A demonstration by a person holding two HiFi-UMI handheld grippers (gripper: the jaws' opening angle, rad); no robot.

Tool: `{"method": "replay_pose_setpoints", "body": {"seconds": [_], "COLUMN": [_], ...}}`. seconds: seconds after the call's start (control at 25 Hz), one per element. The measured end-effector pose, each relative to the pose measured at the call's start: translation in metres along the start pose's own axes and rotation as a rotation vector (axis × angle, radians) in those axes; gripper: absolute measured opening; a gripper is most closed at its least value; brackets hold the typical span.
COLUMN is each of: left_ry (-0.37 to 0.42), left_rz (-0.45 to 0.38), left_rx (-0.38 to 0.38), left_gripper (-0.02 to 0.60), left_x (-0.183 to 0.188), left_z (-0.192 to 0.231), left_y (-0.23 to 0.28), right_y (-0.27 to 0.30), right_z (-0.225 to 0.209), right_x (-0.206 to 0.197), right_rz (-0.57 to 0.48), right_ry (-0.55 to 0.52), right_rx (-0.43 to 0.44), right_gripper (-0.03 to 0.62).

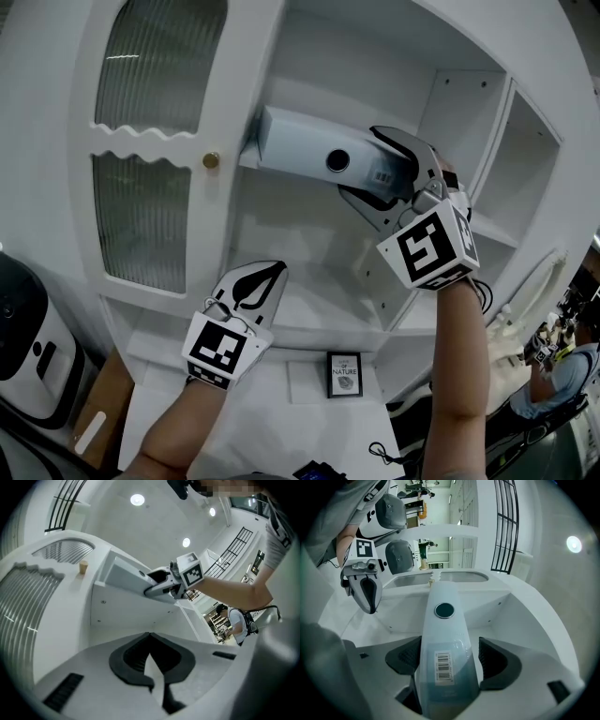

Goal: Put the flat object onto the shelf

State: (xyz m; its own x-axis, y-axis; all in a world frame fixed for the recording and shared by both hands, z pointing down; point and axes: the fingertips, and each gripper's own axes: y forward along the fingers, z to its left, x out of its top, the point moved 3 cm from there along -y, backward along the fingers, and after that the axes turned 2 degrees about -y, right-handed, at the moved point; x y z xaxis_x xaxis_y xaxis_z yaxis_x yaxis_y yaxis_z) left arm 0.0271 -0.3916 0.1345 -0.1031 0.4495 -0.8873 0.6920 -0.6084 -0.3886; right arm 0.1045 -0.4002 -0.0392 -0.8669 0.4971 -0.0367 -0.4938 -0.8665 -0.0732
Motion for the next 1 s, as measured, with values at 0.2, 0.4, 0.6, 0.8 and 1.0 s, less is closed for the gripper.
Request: {"method": "replay_pose_setpoints", "body": {"seconds": [0.2, 0.4, 0.6, 0.8, 1.0], "left_ry": [0.076, 0.153, 0.183, 0.191, 0.189], "left_rz": [-0.117, -0.186, -0.214, -0.174, -0.135], "left_rx": [0.019, 0.045, 0.057, 0.082, 0.105], "left_gripper": [0.006, 0.006, 0.006, 0.006, 0.006], "left_x": [0.071, 0.127, 0.152, 0.154, 0.150], "left_z": [0.003, 0.003, 0.002, 0.009, 0.023], "left_y": [0.010, 0.017, 0.029, 0.050, 0.062], "right_y": [0.003, 0.003, 0.003, 0.002, -0.008], "right_z": [0.002, 0.002, 0.002, 0.002, 0.000], "right_x": [-0.001, -0.001, -0.001, 0.000, 0.006], "right_rz": [0.006, 0.007, 0.008, 0.009, -0.027], "right_ry": [0.002, 0.001, -0.001, -0.004, 0.004], "right_rx": [0.006, 0.003, -0.003, -0.006, -0.024], "right_gripper": [0.339, 0.339, 0.337, 0.339, 0.337]}}
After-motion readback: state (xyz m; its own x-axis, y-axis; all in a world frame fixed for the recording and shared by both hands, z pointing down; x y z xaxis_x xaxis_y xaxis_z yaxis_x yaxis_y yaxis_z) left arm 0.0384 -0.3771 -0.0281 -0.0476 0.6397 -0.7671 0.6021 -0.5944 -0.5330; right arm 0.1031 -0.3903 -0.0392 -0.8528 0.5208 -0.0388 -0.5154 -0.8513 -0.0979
